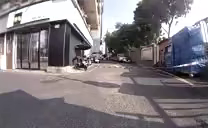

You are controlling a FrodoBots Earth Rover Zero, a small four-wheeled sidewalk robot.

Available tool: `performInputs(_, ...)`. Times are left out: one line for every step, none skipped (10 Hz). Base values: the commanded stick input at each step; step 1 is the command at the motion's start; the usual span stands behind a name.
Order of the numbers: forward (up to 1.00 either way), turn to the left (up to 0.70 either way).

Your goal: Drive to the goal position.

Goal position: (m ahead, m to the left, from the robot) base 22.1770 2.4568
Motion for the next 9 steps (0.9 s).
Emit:
performInputs(0.45,0.0)
performInputs(0.45,0.0)
performInputs(0.45,0.0)
performInputs(0.45,0.0)
performInputs(0.45,0.0)
performInputs(0.45,0.0)
performInputs(0.45,0.0)
performInputs(0.45,0.0)
performInputs(0.45,0.0)
